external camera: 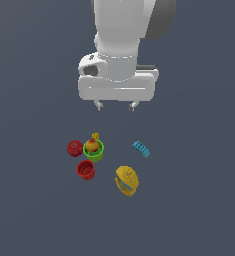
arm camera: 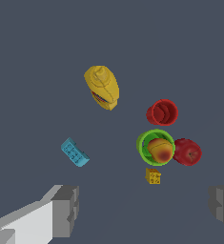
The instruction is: Pick up a designated object from a clutter of objects.
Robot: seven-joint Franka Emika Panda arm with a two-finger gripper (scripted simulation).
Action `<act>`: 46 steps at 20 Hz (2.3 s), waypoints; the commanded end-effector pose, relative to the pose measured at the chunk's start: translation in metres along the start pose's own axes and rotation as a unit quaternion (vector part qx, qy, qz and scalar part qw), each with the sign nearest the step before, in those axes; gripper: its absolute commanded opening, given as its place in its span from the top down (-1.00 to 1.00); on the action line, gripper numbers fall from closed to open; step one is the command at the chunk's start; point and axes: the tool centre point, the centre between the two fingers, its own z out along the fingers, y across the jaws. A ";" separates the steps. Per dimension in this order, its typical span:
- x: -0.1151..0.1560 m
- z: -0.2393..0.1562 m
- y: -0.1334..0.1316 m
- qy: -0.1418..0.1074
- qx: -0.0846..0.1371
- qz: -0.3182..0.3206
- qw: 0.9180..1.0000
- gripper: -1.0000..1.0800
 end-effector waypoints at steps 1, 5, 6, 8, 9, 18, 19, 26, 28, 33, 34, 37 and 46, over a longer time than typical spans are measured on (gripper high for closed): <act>0.000 0.000 0.000 0.000 0.000 0.000 1.000 -0.92; 0.001 -0.002 0.010 0.003 -0.004 0.004 1.000 -0.92; 0.001 -0.004 0.016 0.004 -0.007 0.006 1.000 -0.92; 0.001 -0.007 0.027 0.007 -0.011 0.011 1.000 -0.92; 0.001 -0.009 0.030 0.008 -0.013 0.014 1.000 -0.92; 0.002 -0.005 0.034 0.008 -0.014 0.009 1.000 -0.92; 0.002 -0.004 0.035 0.007 -0.014 0.006 1.000 -0.92; 0.004 0.019 0.044 0.002 -0.013 -0.031 0.999 -0.92; 0.004 0.028 0.047 0.000 -0.012 -0.045 0.999 -0.92; 0.004 0.057 0.058 -0.006 -0.009 -0.092 0.996 -0.92; 0.003 0.064 0.061 -0.007 -0.009 -0.102 0.995 -0.92; 0.002 0.083 0.068 -0.011 -0.006 -0.132 0.991 -0.92; -0.007 0.140 0.089 -0.019 0.006 -0.222 0.975 -0.92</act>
